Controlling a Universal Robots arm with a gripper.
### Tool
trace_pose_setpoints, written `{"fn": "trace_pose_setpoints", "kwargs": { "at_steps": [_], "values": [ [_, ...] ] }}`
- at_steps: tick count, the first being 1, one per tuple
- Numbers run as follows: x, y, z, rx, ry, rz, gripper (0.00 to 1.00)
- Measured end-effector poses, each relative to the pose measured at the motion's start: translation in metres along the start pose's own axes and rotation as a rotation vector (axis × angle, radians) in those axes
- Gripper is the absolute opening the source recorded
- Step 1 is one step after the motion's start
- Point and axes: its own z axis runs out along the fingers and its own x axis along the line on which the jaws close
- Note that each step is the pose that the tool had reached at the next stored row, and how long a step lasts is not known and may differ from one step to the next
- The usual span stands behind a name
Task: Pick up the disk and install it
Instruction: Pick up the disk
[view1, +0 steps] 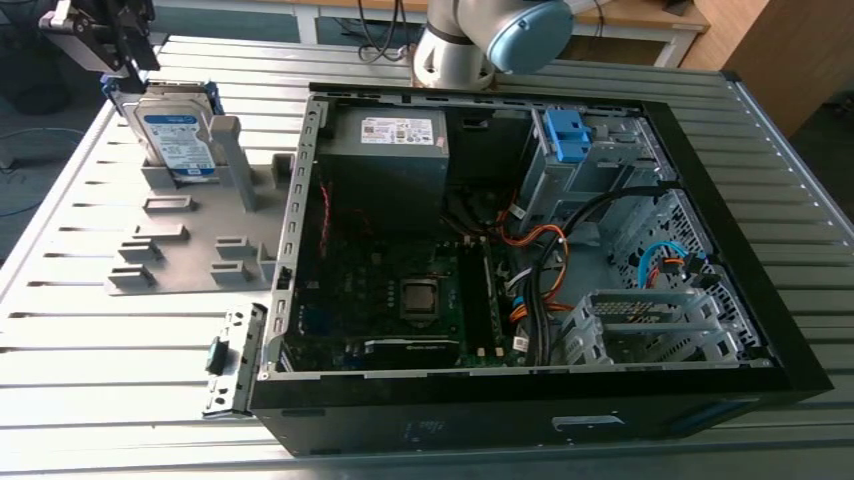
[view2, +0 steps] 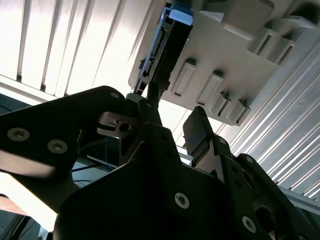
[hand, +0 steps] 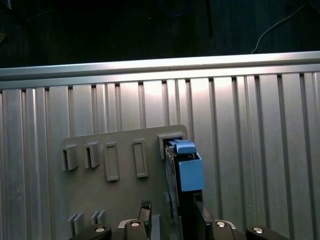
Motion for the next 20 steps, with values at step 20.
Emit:
{"fn": "trace_pose_setpoints", "kwargs": {
  "at_steps": [20],
  "values": [
    [-0.0117, 0.0009, 0.0017, 0.0, 0.0, 0.0, 0.47]
  ]
}}
